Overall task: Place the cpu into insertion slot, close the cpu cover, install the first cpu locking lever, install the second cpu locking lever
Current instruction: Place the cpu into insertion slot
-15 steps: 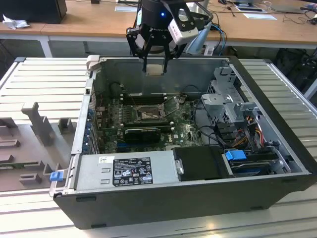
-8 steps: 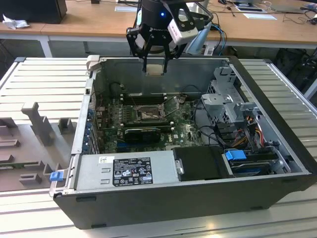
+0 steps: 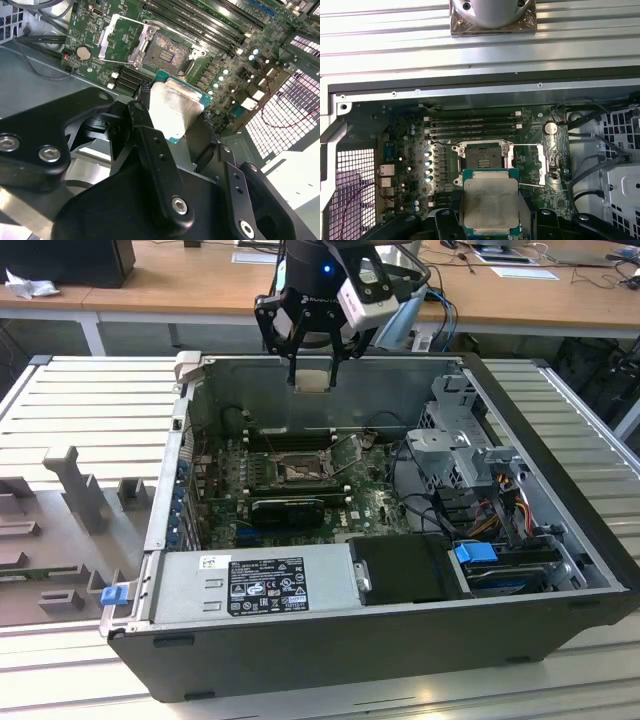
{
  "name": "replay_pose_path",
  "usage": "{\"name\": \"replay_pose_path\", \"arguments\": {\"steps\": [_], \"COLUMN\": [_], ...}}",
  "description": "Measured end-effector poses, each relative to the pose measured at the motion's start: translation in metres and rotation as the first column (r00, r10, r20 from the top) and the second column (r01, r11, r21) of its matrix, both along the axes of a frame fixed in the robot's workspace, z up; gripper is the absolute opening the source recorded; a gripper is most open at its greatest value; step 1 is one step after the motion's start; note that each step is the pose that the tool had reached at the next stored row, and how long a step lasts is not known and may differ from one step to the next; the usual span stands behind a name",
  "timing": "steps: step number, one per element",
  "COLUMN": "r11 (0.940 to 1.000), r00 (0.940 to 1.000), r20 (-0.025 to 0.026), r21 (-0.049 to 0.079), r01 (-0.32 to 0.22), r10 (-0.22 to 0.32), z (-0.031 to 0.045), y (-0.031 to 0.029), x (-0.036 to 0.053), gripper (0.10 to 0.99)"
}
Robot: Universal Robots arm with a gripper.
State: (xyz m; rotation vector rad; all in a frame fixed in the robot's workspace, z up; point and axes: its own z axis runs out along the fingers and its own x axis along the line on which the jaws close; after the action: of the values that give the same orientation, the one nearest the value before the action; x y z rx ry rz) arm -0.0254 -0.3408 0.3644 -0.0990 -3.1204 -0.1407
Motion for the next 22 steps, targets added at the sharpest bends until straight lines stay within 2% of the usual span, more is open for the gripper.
{"name": "replay_pose_path", "arguments": {"steps": [22], "r11": [0.9997], "r00": [0.9997], "r20": [0.0000], "r21": [0.000], "r01": [0.024], "r10": [-0.024], "z": [0.0000], "y": [0.0000], "x": [0.0000], "gripper": [0.529]}}
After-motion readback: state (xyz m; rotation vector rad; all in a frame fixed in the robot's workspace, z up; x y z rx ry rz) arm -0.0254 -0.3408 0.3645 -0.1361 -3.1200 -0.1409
